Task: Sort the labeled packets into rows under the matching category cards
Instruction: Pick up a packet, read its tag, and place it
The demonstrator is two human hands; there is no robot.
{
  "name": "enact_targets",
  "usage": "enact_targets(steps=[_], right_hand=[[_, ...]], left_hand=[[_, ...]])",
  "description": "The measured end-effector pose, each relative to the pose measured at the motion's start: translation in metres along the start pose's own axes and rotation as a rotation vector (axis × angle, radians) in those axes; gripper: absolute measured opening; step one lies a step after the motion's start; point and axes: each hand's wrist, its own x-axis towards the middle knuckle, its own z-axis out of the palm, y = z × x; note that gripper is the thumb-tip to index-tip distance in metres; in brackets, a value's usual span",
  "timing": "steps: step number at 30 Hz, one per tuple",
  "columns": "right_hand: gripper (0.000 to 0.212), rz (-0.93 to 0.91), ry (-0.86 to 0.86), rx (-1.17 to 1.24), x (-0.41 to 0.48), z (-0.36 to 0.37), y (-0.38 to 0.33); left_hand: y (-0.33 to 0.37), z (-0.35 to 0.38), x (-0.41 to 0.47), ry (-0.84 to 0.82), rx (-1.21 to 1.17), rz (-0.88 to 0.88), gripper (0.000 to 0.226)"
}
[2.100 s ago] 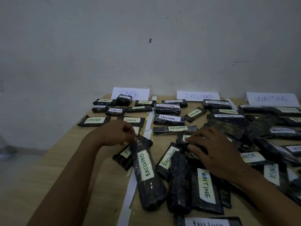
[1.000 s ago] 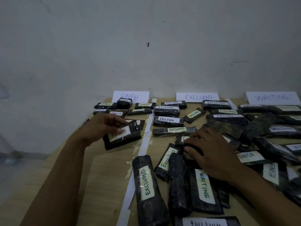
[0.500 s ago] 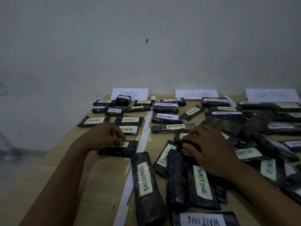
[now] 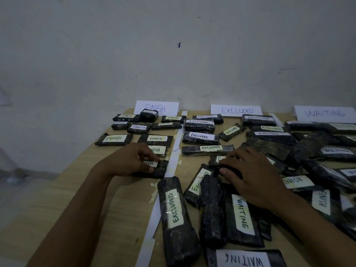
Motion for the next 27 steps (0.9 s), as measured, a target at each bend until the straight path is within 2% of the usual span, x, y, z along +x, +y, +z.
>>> enact_targets(steps=[6, 10, 15, 21, 24, 27], right_hand=[[0.044, 0.002, -0.001, 0.005, 0.0, -0.001, 0.0], [0.045, -0.002, 0.0, 0.014, -0.001, -0.001, 0.0], [0.044, 0.0, 0.03, 0.104, 0.001, -0.007, -0.001], [0.033, 0.046, 0.061, 0.241, 0.007, -0.032, -0.001], [0.03, 0.021, 0.035, 0.25, 0.001, -0.043, -0.006], [0.028, 0.012, 0.03, 0.248, -0.015, -0.047, -0.006]], left_hand=[[-0.002, -0.001, 0.001, -0.029, -0.013, 0.02, 0.034], [0.0, 0.003, 0.003, 0.036, -0.039, 0.041, 0.029], [0.019, 0.016, 0.007, 0.132, -0.11, 0.181, 0.022], [0.071, 0.04, 0.004, 0.027, -0.11, 0.38, 0.019], [0.105, 0.048, -0.002, -0.092, -0.023, 0.386, 0.039], [0.126, 0.056, -0.007, -0.165, 0.259, 0.313, 0.061]])
